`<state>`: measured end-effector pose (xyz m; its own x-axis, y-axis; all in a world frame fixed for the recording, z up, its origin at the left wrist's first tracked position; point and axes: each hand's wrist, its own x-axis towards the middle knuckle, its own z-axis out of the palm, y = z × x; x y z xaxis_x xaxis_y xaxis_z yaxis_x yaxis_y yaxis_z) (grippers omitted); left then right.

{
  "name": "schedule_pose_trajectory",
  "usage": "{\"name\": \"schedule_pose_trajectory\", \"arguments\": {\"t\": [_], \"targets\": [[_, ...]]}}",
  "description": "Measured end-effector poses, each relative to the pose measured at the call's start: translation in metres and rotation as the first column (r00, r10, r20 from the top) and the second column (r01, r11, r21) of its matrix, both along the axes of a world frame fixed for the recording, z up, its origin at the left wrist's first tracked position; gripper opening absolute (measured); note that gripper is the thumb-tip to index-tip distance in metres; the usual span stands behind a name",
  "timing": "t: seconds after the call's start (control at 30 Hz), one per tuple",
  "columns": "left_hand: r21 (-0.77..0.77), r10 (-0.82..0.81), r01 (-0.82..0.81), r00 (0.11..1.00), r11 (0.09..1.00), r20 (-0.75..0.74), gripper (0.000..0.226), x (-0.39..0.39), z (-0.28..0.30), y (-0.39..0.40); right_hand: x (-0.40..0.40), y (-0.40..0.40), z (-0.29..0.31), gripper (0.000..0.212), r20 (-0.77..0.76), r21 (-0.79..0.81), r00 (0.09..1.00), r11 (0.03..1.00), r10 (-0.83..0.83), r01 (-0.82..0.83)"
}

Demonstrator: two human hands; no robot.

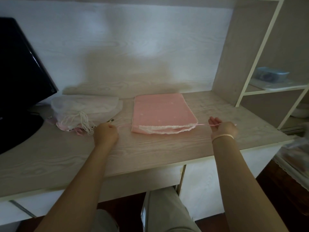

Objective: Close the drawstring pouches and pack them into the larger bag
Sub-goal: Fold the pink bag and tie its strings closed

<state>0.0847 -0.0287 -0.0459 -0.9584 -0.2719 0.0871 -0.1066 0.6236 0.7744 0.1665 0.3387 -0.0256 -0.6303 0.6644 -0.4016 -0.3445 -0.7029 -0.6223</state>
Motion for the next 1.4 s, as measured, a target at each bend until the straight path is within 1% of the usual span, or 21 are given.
{"name": "schedule_pose_trajectory", "arguments": {"t": [0.03, 0.07, 0.1, 0.13, 0.2, 0.27, 0.33, 0.4, 0.47, 0.5, 0.53, 0.63, 0.67, 0.73, 0.87, 0.93, 1.0, 1.1, 1.2, 1.27, 1.4], "targets": [[0.261, -0.041, 0.024, 0.997, 0.965, 0.060, 0.030, -0.001, 0.003, 0.005, -0.001, -0.006, 0.002, 0.040, -0.007, -0.013, 1.000, 1.000, -0.002, 0.002], [0.561, -0.080, 0.014, 0.992, 0.828, 0.094, 0.027, -0.003, 0.005, 0.011, -0.003, -0.012, 0.002, 0.034, 0.009, 0.002, 1.000, 1.000, 0.030, -0.030], [0.792, -0.098, -0.026, 0.989, 0.610, 0.108, 0.024, -0.004, 0.008, 0.015, -0.005, -0.017, 0.002, 0.028, 0.020, 0.011, 0.996, 0.997, 0.082, -0.082], [0.916, -0.102, -0.060, 0.989, 0.396, 0.109, 0.024, -0.004, 0.010, 0.016, -0.007, -0.020, 0.002, 0.027, 0.021, 0.036, 0.988, 0.987, 0.155, -0.156], [0.991, -0.141, -0.071, 0.986, 0.113, 0.087, 0.030, -0.002, 0.014, 0.013, -0.007, -0.025, -0.001, 0.030, 0.080, 0.138, 0.958, 0.949, 0.274, -0.283], [0.994, -0.155, -0.038, 0.988, -0.101, 0.022, 0.037, -0.002, 0.014, 0.007, -0.006, -0.024, -0.006, 0.030, 0.182, 0.258, 0.936, 0.904, 0.301, -0.341], [0.970, -0.100, -0.002, 0.995, -0.243, -0.023, 0.028, -0.001, 0.013, 0.004, -0.006, -0.025, -0.008, 0.029, 0.317, 0.402, 0.919, 0.845, 0.234, -0.354], [0.957, -0.043, 0.054, 0.997, -0.284, -0.069, 0.018, 0.000, 0.010, 0.008, -0.007, -0.029, -0.009, 0.027, 0.507, 0.657, 0.860, 0.619, 0.060, -0.430], [0.978, -0.081, 0.090, 0.991, -0.188, -0.107, 0.014, -0.002, 0.006, 0.016, -0.011, -0.035, -0.009, 0.031, 0.607, 0.788, 0.781, 0.240, -0.147, -0.567], [0.992, -0.123, 0.103, 0.986, -0.066, -0.111, 0.017, -0.004, 0.004, 0.019, -0.012, -0.039, -0.008, 0.034, 0.625, 0.777, 0.748, 0.081, -0.225, -0.624], [0.986, -0.146, 0.124, 0.983, 0.114, -0.107, 0.022, -0.007, 0.001, 0.020, -0.014, -0.041, -0.008, 0.035, 0.630, 0.745, 0.718, -0.032, -0.296, -0.666], [0.693, -0.058, 0.154, 0.986, 0.705, -0.159, 0.015, -0.006, -0.004, 0.021, -0.014, -0.046, -0.009, 0.034, 0.613, 0.632, 0.645, -0.207, -0.456, -0.747], [0.549, -0.024, 0.142, 0.976, 0.823, -0.218, 0.014, -0.004, -0.003, 0.020, -0.013, -0.045, -0.010, 0.034, 0.618, 0.593, 0.622, -0.235, -0.481, -0.770], [0.270, -0.024, 0.112, 0.951, 0.956, -0.308, 0.025, 0.001, 0.000, 0.019, -0.014, -0.042, -0.012, 0.033, 0.666, 0.526, 0.570, -0.238, -0.481, -0.816], [-0.170, -0.088, 0.050, 0.971, 0.984, -0.221, 0.025, 0.006, -0.002, 0.009, -0.011, -0.031, -0.016, 0.037, 0.753, 0.515, 0.526, -0.144, -0.395, -0.845], [-0.373, -0.195, 0.139, 0.974, 0.917, -0.117, 0.038, 0.009, -0.002, 0.008, -0.010, -0.031, -0.015, 0.044, 0.769, 0.528, 0.544, -0.146, -0.335, -0.836], [-0.463, -0.269, 0.250, 0.963, 0.850, 0.026, 0.057, 0.009, 0.001, 0.012, -0.007, -0.035, -0.011, 0.049, 0.802, 0.533, 0.556, -0.157, -0.218, -0.831], [-0.290, -0.333, 0.380, 0.922, 0.879, 0.197, 0.074, 0.008, 0.007, 0.022, -0.003, -0.040, -0.003, 0.058, 0.818, 0.571, 0.575, -0.149, 0.014, -0.807], [0.005, -0.409, 0.416, 0.891, 0.909, 0.196, 0.062, 0.011, 0.014, 0.028, 0.001, -0.045, 0.002, 0.055, 0.769, 0.637, 0.614, -0.127, 0.180, -0.761], [0.059, -0.427, 0.424, 0.891, 0.904, 0.151, 0.048, 0.014, 0.014, 0.029, 0.000, -0.048, 0.002, 0.045, 0.716, 0.692, 0.661, -0.107, 0.225, -0.714], [0.038, -0.329, 0.329, 0.944, 0.944, 0.005, 0.033, 0.015, 0.007, 0.031, -0.010, -0.058, -0.009, 0.032, 0.512, 0.816, 0.837, 0.196, 0.192, -0.544]]}}
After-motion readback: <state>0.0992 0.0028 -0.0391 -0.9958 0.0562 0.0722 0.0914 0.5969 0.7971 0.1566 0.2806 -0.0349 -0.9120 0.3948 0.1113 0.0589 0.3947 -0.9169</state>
